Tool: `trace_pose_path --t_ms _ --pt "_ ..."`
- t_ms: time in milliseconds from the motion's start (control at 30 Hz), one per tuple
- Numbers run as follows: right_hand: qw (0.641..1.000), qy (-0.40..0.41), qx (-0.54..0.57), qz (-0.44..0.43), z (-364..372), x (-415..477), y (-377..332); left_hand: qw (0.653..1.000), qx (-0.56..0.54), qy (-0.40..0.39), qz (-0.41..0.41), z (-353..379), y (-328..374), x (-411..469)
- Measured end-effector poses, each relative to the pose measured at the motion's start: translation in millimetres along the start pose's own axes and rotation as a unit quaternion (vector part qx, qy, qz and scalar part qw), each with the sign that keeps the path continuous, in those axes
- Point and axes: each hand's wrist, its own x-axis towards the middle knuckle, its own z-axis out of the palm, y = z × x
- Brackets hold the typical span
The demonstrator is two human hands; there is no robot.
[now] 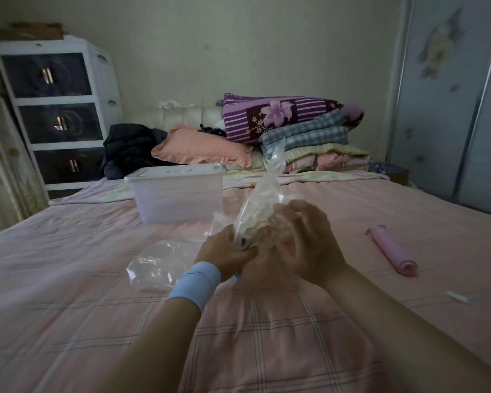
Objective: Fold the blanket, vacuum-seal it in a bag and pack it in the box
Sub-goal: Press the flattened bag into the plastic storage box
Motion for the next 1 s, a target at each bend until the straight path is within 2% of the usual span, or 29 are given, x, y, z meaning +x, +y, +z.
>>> trace_pose_path --t_ms 100,200,233,300,333,367,433,467,533,600,633,667,700,733,800,933,1000 --pt "0.989 -0.107 0.085 0.048 13.4 -2.6 -17.5 0.994 -0.104 -0.004 -0.017 -8.7 -7.9 -13.9" --pt "0.967 -0.081 0.210 0.120 29.2 6.1 -45.3 0.977 -0.207 0.013 -0.048 -17.2 -22.6 -23.5" --pt "0.963 -0.074 0.224 0.131 34.6 8.4 -52.0 0.966 -0.250 0.006 -0.059 -20.7 -29.1 -26.6" --pt "0.974 -0.086 0.181 0.109 44.7 11.5 -60.5 0.939 -0.333 -0.023 -0.086 -26.7 -41.6 -31.3" --pt "0.979 -0.097 0.153 0.095 50.2 13.0 -64.0 0.939 -0.331 -0.033 -0.090 -30.0 -48.3 -33.5" --pt "0.981 -0.108 0.136 0.085 55.1 14.6 -66.4 0.951 -0.291 -0.034 -0.096 -33.6 -53.1 -35.1" --pt "0.978 -0.137 0.134 0.076 65.8 20.2 -71.3 0.985 -0.129 -0.004 -0.118 -42.9 -66.2 -37.8" --pt "0.976 -0.155 0.135 0.074 72.1 23.7 -73.8 0.989 -0.052 0.031 -0.134 -46.5 -73.4 -38.7" --pt "0.971 -0.184 0.132 0.071 82.5 30.4 -77.7 0.980 0.022 0.147 -0.135 -52.3 -76.6 -41.1" --pt "0.968 -0.202 0.131 0.071 94.2 36.7 -83.3 0.957 0.133 0.257 0.000 -61.2 -69.2 -44.4" --pt "0.967 -0.204 0.133 0.070 100.0 39.4 -86.7 0.938 0.192 0.273 0.095 -62.6 -64.2 -42.5" --pt "0.967 -0.203 0.138 0.065 105.1 41.3 -89.8 0.920 0.243 0.255 0.169 -62.2 -59.7 -39.0" --pt "0.966 -0.203 0.150 0.061 112.5 41.9 -92.0 0.917 0.274 0.213 0.197 -61.3 -58.9 -33.7" --pt "0.962 -0.208 0.165 0.062 116.3 42.2 -93.3 0.930 0.276 0.164 0.182 -60.0 -56.6 -30.2" --pt "0.950 -0.222 0.205 0.083 120.6 41.9 -92.6 0.964 0.227 0.094 0.101 -53.6 -60.5 -24.9" --pt "0.928 -0.246 0.258 0.111 116.7 39.2 -86.4 0.960 0.231 0.128 0.096 -39.9 -71.4 -15.7" --pt "0.927 -0.261 0.247 0.108 116.2 35.5 -83.3 0.947 0.243 0.156 0.137 -40.3 -69.2 -10.0"
